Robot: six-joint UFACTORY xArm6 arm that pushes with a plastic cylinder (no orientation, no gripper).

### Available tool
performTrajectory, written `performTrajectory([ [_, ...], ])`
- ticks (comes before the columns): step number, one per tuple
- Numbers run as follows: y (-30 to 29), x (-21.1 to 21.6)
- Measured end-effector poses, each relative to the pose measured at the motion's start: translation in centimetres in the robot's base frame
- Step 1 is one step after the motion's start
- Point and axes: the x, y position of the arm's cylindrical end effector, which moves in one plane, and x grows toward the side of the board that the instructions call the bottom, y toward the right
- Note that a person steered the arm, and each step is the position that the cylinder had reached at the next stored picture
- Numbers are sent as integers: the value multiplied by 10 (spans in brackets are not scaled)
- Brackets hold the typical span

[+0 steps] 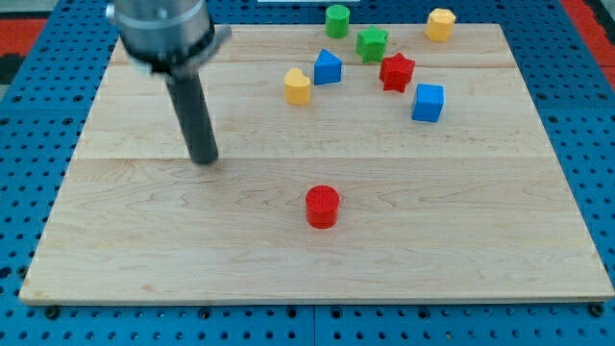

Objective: Push the red circle closer to the blue cube

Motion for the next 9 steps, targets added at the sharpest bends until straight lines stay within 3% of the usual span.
performTrajectory([
  [1,57,56],
  [2,145,64],
  [5,119,-51],
  [7,96,-67],
  [8,144,-79],
  [9,235,-75],
])
